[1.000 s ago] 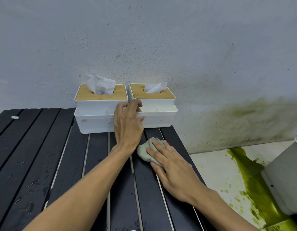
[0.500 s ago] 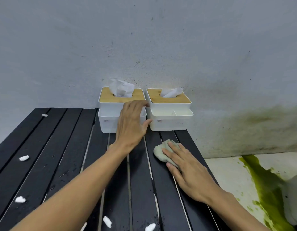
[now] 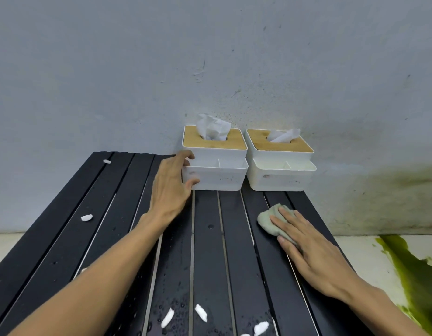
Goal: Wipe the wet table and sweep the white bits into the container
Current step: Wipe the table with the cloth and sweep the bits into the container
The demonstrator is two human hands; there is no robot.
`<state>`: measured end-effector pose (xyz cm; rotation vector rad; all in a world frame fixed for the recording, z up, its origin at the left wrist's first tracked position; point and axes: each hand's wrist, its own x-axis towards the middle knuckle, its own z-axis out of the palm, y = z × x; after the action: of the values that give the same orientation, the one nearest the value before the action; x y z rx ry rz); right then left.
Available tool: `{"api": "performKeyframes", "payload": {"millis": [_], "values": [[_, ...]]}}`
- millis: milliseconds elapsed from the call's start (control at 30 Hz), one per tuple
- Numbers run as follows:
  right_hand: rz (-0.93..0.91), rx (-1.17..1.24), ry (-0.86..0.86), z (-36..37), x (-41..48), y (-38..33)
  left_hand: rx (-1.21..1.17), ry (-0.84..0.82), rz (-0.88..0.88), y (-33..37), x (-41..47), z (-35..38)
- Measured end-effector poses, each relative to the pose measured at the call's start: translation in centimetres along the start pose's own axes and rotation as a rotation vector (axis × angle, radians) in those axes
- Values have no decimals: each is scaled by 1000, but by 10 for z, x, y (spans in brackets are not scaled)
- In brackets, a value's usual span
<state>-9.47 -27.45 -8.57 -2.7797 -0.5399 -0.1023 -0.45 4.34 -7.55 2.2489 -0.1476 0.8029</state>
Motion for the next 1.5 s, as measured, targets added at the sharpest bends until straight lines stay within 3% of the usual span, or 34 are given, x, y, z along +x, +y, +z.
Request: {"api": "performKeyframes", "payload": {"millis": [233, 467, 733, 933, 1067, 1267, 1367, 1500], "values": [[-38, 102, -43, -3, 0, -26, -147, 64, -26, 4, -2, -3], [-145, -8, -89, 25, 71, -64, -220, 128, 47, 22, 16, -49], [130, -45, -18, 58, 215, -75, -180, 186, 132, 33, 37, -84], [280, -93, 62, 65, 252, -83, -233, 196, 141, 30, 43, -100], [165, -122, 20, 62, 241, -88, -227, 233, 140, 29, 47, -108], [-271, -18, -114, 55, 125, -110, -189, 286, 166, 30, 53, -123], [-267, 10, -136, 53, 127, -106, -177, 297, 175, 27, 53, -131], [-176, -45, -86, 64, 206, -110, -165, 292, 180, 24, 49, -135]]}}
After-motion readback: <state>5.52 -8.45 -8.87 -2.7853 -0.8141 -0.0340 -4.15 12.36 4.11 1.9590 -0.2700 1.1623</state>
